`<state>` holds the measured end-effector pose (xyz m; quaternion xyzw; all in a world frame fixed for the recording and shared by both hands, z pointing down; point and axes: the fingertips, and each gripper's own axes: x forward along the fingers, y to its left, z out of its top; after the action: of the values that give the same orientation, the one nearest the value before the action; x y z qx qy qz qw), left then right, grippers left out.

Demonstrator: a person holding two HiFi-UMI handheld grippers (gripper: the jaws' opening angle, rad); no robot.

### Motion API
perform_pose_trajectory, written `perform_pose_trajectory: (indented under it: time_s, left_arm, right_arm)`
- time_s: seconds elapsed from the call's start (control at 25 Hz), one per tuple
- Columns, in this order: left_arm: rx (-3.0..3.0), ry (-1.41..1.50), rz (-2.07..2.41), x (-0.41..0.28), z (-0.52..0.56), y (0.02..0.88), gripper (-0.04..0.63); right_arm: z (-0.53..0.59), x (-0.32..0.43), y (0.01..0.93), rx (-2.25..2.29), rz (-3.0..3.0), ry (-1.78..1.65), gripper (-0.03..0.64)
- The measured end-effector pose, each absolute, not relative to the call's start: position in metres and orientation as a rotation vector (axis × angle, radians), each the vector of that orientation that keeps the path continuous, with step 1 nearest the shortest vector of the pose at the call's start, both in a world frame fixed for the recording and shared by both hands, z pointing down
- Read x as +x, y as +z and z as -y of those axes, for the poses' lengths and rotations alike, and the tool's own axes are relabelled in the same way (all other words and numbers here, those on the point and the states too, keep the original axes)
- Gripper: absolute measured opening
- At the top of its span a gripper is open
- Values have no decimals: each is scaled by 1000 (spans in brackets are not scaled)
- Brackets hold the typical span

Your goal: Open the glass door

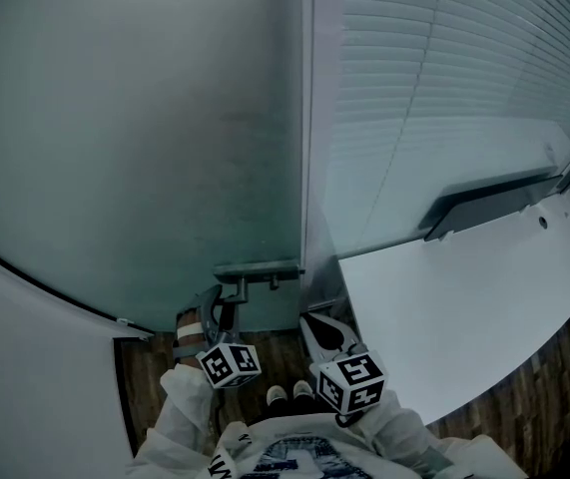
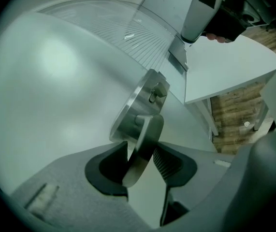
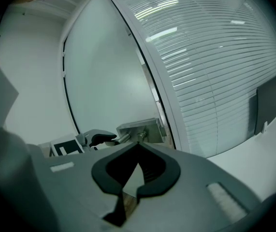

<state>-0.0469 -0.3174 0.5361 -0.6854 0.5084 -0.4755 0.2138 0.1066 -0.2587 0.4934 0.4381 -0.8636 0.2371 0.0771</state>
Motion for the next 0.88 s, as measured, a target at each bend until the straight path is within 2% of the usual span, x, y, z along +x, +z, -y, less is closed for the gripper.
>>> perform_pose_trajectory:
  time_s: [0.4,0.48,0.52,0.56,0.6,0.88]
  left_arm:
    - [-1753,-1355,-1420,-48,313,544,167]
    - [-1748,-1317,-1462,-49,297,536,143]
    - [-1761,-1278,-1507,-51,285,532,121]
    - [-1789,-1228,-1568,-54,272,527,29]
    - [-1836,-1173,-1642,-58,257,521,5]
    - [-2265,-583,-2169,-81,126,496,4]
  right_arm:
    - [241,124,511,1325,2566,731,5]
    - [232,124,504,1340,2577,713,5]
    - [226,123,501,1344,2584,705,6]
    - [218,122,498,1348,2591,699,6]
    - [209,120,496,1352,2599,695,6]
    - [115,99,474,1373,2662,569,5]
